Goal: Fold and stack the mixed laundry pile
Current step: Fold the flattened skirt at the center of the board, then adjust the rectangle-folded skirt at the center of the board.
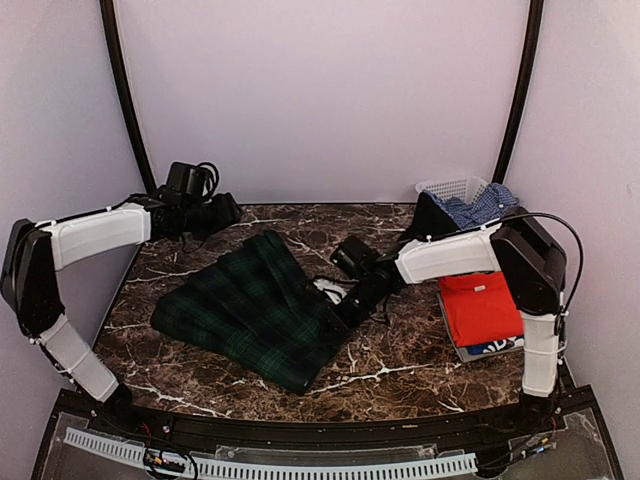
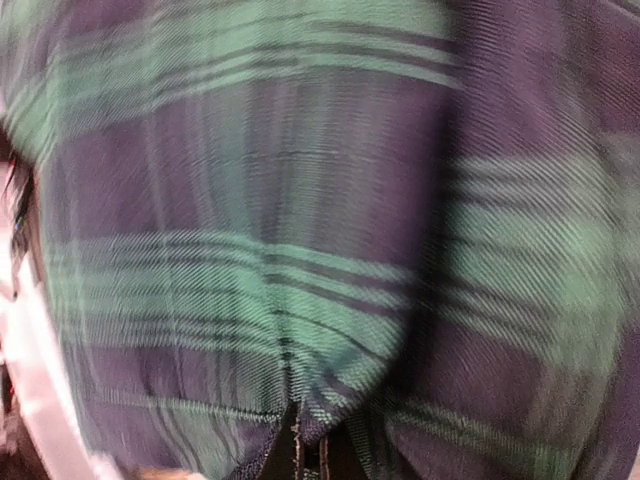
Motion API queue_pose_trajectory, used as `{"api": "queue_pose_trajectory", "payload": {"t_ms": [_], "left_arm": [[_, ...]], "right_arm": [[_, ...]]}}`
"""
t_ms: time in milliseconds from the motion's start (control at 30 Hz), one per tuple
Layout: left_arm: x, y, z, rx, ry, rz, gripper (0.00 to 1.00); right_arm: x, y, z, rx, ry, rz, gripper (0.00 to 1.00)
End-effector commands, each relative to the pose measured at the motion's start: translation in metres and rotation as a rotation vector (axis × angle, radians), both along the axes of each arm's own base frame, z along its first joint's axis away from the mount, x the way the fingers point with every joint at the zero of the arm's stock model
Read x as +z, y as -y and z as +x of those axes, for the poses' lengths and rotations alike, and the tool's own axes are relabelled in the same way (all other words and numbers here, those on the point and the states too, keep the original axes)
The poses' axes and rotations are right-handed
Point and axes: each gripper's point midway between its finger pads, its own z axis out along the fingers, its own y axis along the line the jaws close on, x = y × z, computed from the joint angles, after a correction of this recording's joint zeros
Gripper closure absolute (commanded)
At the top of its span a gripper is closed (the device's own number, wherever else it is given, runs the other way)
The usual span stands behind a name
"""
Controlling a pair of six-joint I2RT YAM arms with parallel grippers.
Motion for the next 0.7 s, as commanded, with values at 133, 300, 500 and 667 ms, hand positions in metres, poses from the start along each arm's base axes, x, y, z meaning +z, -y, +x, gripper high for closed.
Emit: {"api": "queue_pose_trajectory", "payload": {"t_ms": [133,300,500,667], "left_arm": [[0.014,0.008,-0.084,-0.144,-0.07,-0.08,0.3],[-0.009,0.045,-0.13,-0.242,-0.16,-0.046,0.31],[-0.04,0.083,-0.167,-0.308,-0.263,-0.055,0.44],[-0.063,0.102,-0.179,-0.318,-0.329,-0.055,0.51]], "right_arm": [[0.055,-0.045,-0.082,0.114,-0.153,0.15,0.74],[0.094,-0.02,-0.049,0.035,-0.088,0.191,0.61],[0.068,0.015,-0.012,-0.098,-0.099,0.142,0.61],[0.036,0.012,-0.01,-0.105,-0.154,0.108,0.62]]}}
